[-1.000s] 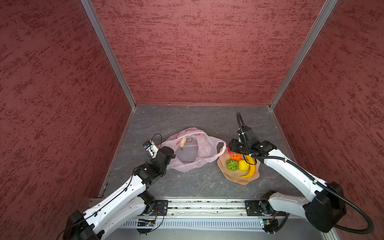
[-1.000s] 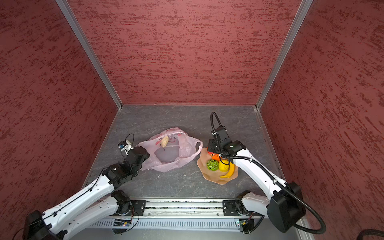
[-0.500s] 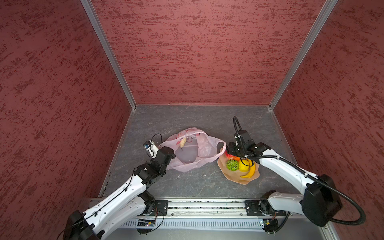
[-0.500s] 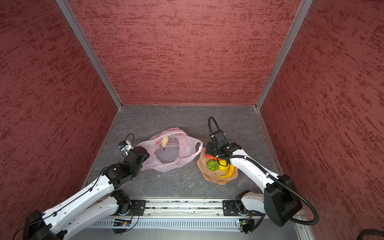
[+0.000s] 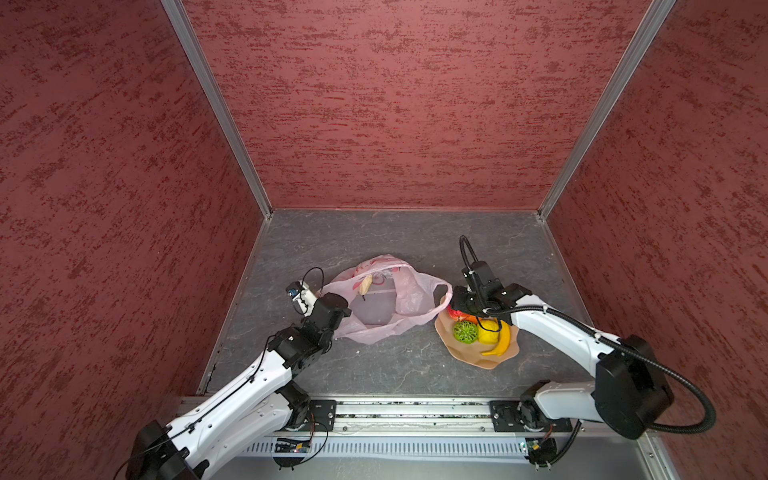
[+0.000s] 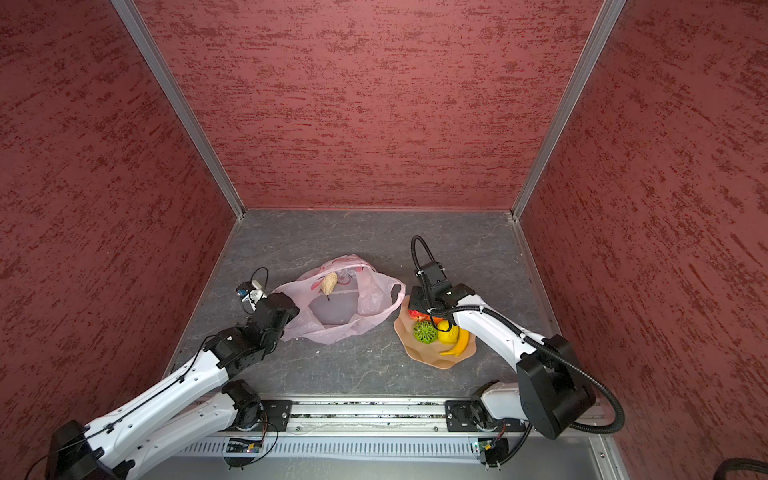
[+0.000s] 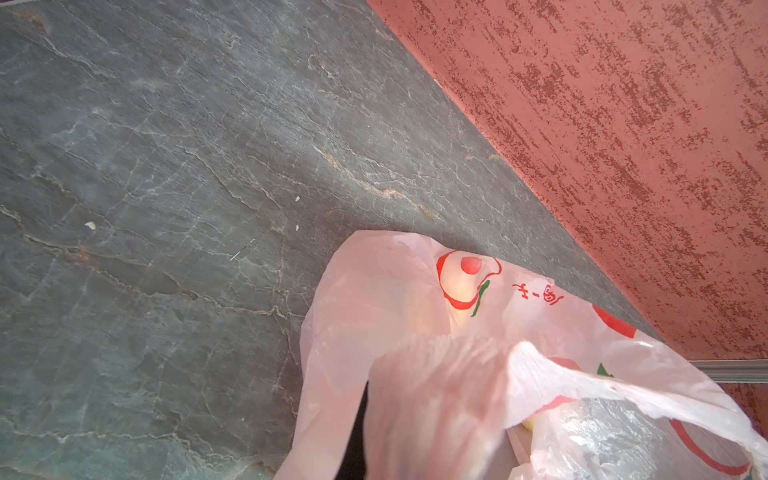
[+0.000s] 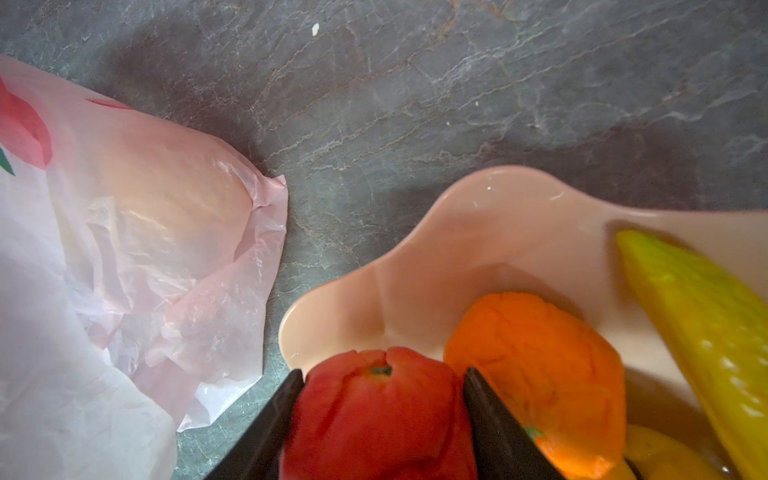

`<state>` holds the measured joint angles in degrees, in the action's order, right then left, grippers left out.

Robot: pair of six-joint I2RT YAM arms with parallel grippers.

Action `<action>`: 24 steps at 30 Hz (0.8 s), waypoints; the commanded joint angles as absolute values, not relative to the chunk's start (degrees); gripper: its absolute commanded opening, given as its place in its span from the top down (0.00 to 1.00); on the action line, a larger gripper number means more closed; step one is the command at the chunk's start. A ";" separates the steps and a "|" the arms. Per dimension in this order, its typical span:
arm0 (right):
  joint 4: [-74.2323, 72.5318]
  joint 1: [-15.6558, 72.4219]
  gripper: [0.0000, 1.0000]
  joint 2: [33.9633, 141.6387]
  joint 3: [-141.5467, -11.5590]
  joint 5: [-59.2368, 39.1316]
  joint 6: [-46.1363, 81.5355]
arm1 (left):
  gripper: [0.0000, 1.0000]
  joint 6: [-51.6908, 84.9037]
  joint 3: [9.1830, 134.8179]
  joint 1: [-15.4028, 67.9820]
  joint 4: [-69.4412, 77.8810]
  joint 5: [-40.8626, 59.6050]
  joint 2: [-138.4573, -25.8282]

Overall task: Take the fake fruits out of the plastic bag
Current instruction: 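Carry the red fruit over the peach bowl and lower it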

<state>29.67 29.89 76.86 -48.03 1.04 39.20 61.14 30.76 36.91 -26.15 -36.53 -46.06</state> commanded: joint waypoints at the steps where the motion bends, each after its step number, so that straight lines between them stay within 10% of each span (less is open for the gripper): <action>1: 28.12 30.31 0.46 77.20 -47.90 0.96 39.90 | 1.00 60.74 32.01 36.51 -27.15 -37.38 -45.53; 24: 27.86 30.60 0.34 78.99 -48.58 1.14 39.66 | 1.00 61.17 31.10 36.28 -28.26 -37.59 -43.33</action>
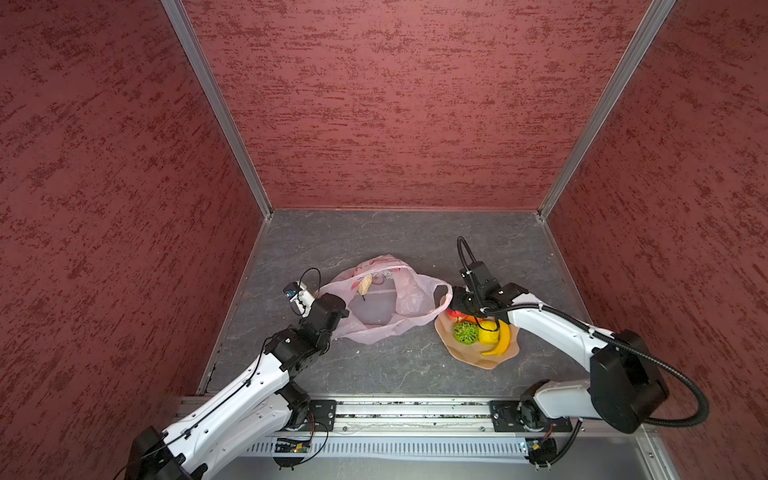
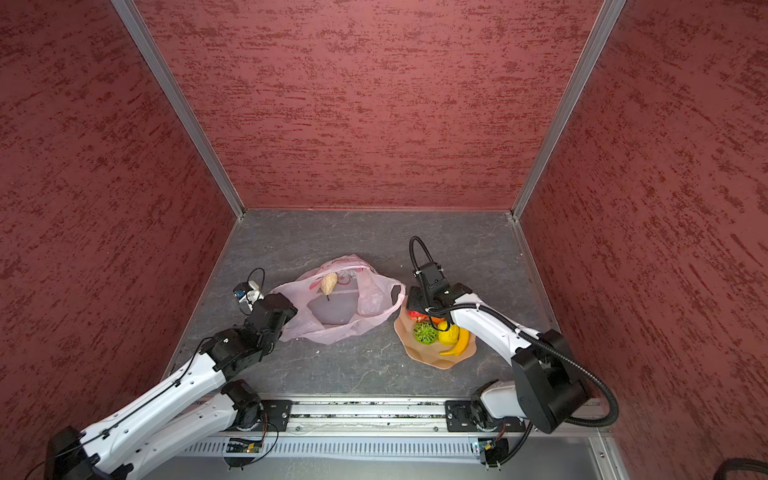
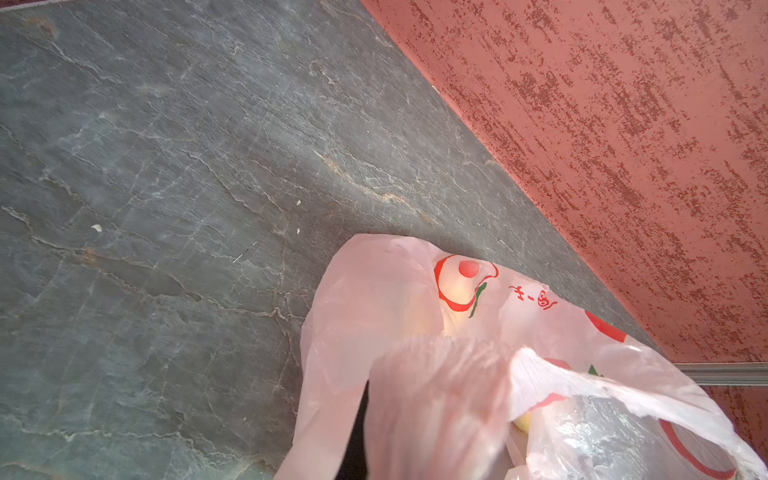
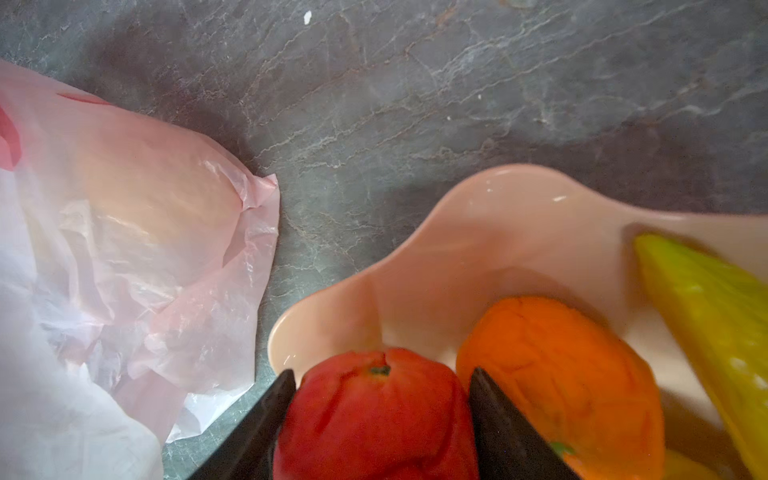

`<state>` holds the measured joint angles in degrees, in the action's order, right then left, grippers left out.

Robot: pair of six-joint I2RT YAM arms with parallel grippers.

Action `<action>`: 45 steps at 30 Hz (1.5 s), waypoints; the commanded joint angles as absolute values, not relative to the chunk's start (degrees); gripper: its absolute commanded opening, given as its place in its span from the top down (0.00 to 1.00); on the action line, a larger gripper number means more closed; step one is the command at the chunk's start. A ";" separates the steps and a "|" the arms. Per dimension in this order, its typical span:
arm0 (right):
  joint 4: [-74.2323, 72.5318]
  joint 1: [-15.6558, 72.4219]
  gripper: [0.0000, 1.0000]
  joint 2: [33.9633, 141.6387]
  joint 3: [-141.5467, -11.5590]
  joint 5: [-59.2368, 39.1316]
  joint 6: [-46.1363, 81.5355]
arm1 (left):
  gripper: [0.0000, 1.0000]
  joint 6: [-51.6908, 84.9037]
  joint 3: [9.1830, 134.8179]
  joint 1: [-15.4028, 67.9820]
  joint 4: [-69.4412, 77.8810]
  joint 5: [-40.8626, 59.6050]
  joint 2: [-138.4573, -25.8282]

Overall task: Take the fake fruits out of the plastic bag
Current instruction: 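Carry the red fruit over the peach bowl and lower it, then open the right gripper to release the red fruit into the bowl, then raise the right gripper and reach it back into the pink bag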

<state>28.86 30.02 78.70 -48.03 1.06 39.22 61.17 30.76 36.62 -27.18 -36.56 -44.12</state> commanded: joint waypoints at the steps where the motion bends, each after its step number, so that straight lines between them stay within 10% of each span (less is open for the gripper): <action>1: 27.72 30.59 0.34 79.01 -48.53 1.19 39.65 | 1.00 61.17 30.96 36.25 -28.28 -37.62 -43.27; 24: 32.44 31.11 0.25 74.11 -52.56 5.66 39.78 | 1.00 61.11 30.10 35.87 -30.33 -37.56 -39.37; 32: 36.31 32.39 0.38 65.48 -59.64 9.80 36.19 | 1.00 59.63 30.43 35.69 -29.54 -36.21 -39.59; 45: 28.20 51.05 0.45 75.01 -75.27 14.34 28.08 | 1.00 59.66 33.25 35.96 -28.52 -35.64 -43.01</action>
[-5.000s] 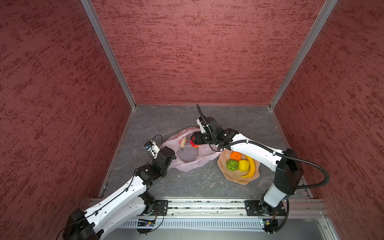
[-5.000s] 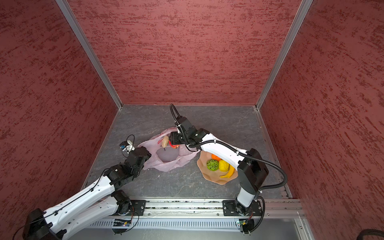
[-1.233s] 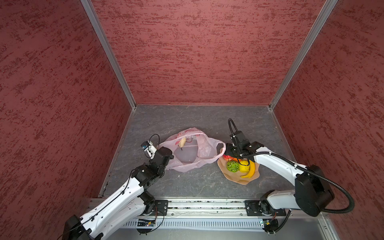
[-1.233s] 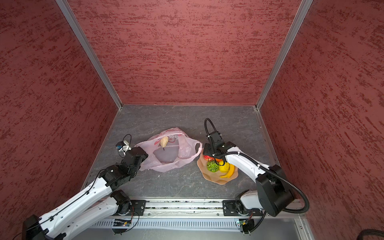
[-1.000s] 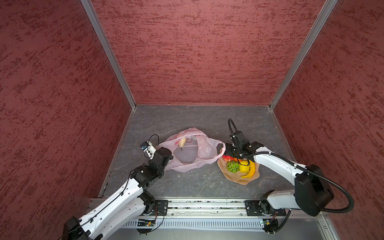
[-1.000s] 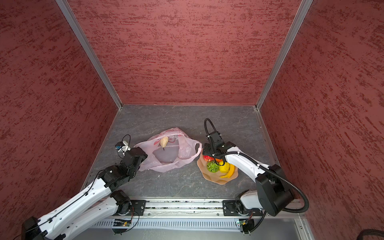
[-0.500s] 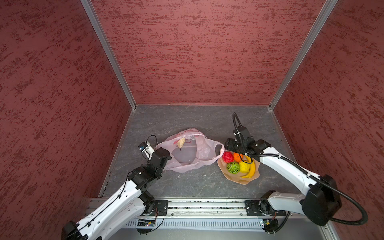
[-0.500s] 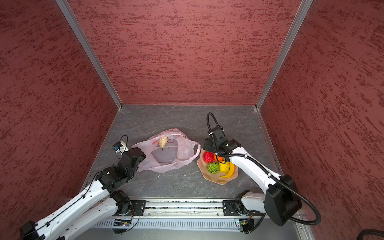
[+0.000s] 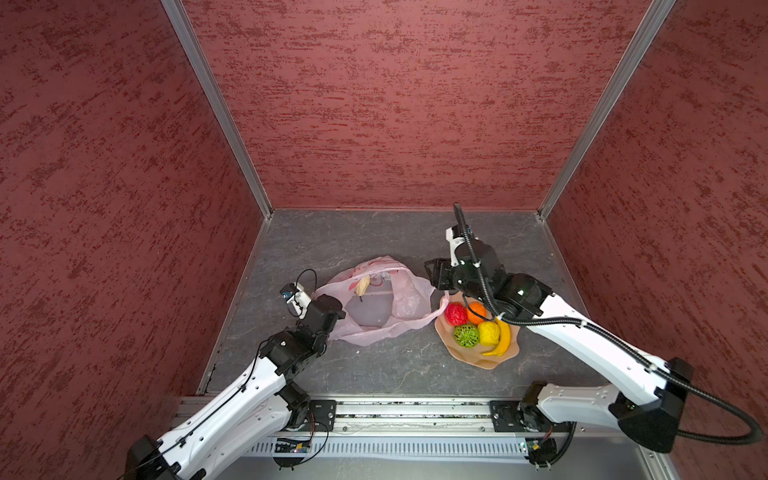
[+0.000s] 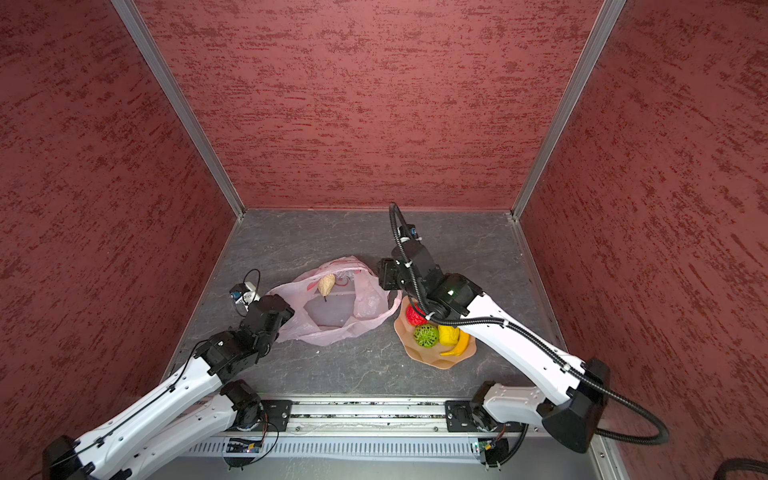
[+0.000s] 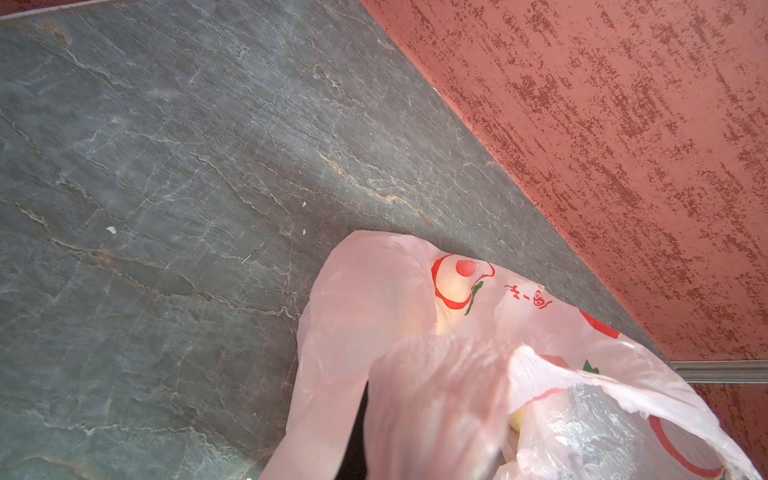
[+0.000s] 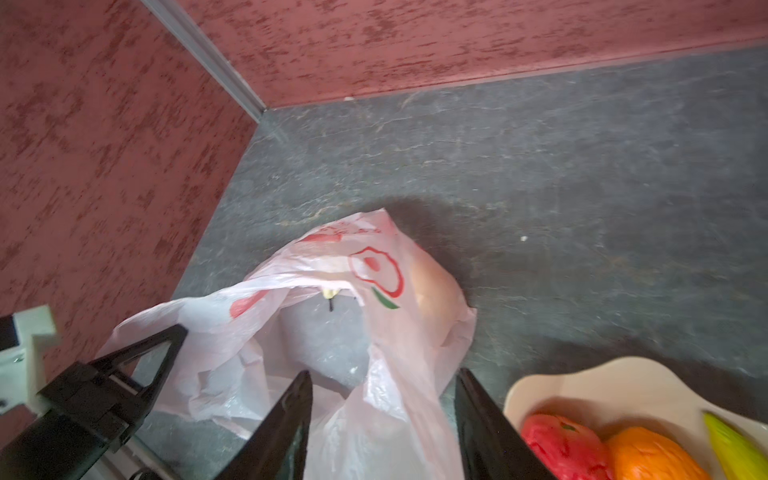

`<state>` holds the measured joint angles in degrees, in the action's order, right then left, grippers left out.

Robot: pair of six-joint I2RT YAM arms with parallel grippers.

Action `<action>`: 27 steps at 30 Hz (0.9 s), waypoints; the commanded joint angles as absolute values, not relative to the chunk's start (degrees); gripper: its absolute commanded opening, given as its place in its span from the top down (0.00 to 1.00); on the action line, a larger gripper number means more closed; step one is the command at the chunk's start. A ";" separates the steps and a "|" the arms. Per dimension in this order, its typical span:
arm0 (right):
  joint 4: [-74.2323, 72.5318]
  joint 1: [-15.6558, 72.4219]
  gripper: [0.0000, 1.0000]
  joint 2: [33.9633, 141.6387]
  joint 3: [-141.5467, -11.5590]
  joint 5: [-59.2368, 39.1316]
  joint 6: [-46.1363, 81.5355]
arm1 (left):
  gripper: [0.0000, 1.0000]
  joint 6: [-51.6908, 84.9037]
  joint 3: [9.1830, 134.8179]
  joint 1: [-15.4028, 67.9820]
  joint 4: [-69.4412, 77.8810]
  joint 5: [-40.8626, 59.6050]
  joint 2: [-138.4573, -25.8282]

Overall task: Take the fake fruits out of the plastic bag
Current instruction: 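Raise the right gripper and reach it back into the pink bag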

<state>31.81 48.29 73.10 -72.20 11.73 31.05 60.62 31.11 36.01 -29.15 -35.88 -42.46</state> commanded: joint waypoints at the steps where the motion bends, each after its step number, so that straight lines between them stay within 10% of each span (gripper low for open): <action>1: 27.84 52.43 0.45 76.46 -76.80 14.92 27.44 | 1.00 59.59 33.39 36.02 -28.47 -35.66 -43.38; 27: 16.55 58.27 0.53 103.99 -80.65 5.25 25.18 | 1.00 58.08 36.11 36.63 -26.73 -36.33 -46.49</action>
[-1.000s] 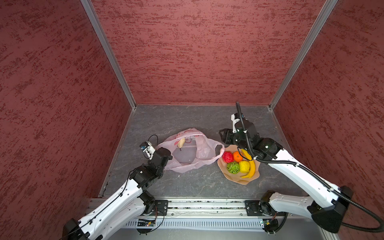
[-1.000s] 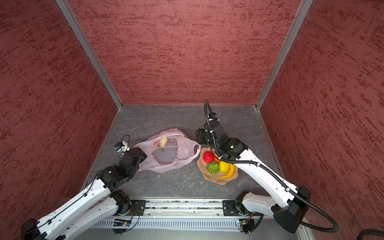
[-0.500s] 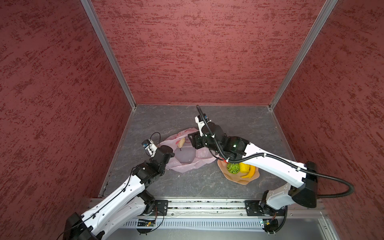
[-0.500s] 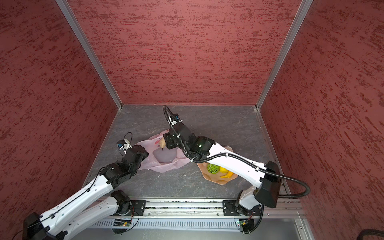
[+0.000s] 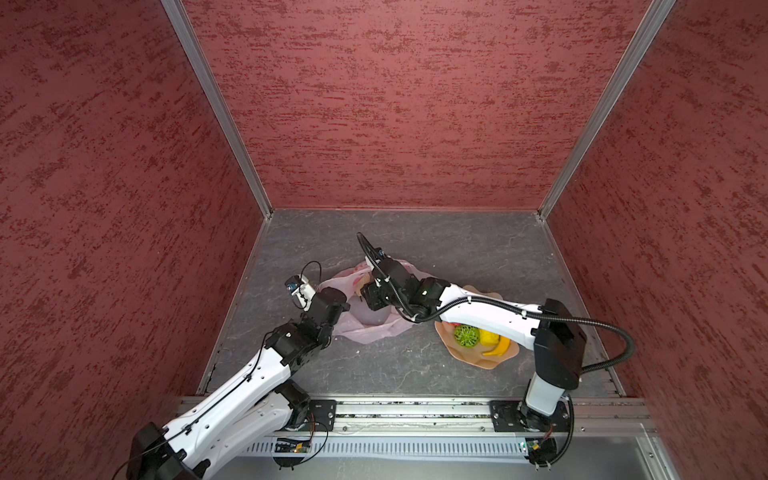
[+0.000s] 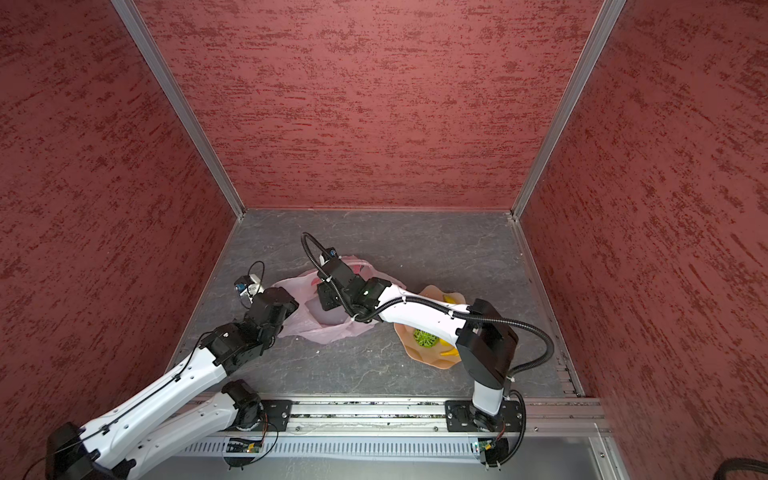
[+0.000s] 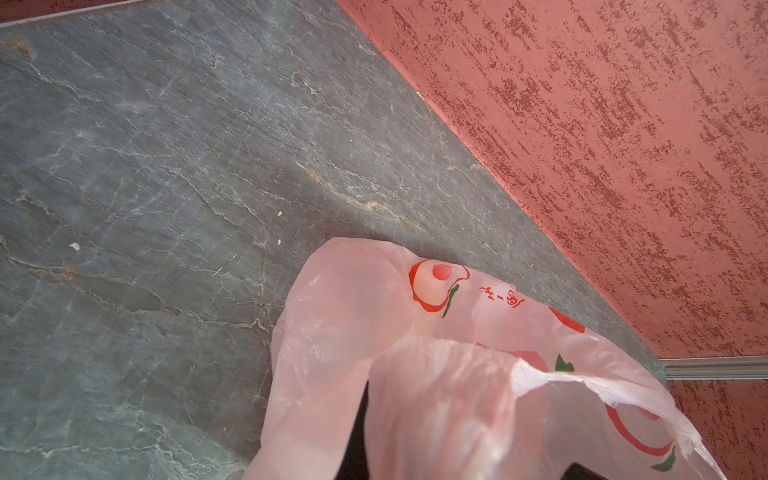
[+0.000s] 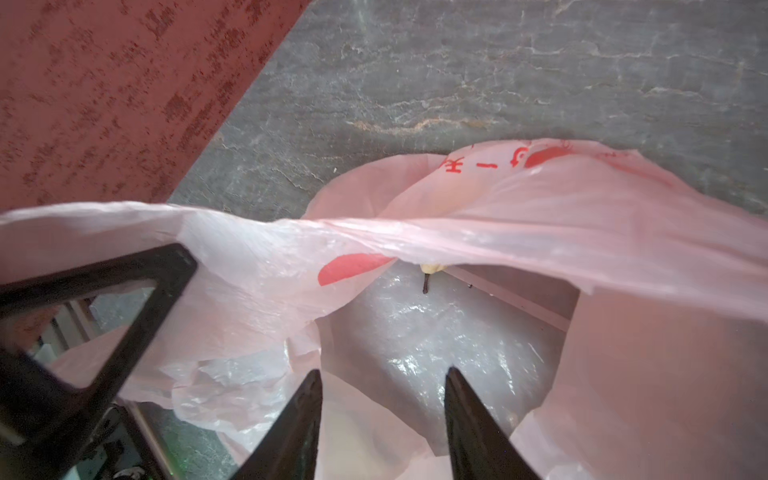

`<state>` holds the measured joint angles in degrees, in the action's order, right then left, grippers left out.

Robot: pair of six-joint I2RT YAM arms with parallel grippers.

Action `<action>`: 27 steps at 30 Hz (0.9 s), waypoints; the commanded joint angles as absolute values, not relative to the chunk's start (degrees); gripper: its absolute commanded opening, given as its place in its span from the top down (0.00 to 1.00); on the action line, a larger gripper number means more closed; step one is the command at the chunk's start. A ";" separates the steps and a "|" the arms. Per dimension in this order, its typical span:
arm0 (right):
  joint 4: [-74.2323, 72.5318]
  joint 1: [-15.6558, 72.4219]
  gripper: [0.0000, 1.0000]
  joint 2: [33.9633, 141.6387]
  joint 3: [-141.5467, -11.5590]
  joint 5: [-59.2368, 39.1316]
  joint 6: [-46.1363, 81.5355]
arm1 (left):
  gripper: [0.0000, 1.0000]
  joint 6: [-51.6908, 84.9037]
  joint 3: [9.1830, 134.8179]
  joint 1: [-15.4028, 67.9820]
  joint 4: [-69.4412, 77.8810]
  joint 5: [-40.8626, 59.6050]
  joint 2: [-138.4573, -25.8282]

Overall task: Take the fake fruits out of the plastic bag
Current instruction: 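Raise the right gripper and reach it back into the pink bag, then push the right gripper down into the bag and close on the cream fruit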

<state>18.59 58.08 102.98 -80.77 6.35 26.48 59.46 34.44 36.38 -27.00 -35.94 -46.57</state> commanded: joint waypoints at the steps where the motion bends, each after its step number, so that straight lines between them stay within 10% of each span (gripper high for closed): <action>1: 16.66 58.27 0.54 104.70 -80.79 5.23 24.77 | 1.00 58.06 36.20 36.63 -26.86 -36.43 -46.42; 10: 16.22 57.59 0.55 110.06 -81.96 6.01 24.59 | 1.00 59.14 36.73 36.89 -27.90 -37.27 -45.88; 27: 7.56 54.47 0.22 121.93 -88.44 10.83 38.64 | 1.00 58.40 35.78 39.24 -27.41 -35.19 -44.17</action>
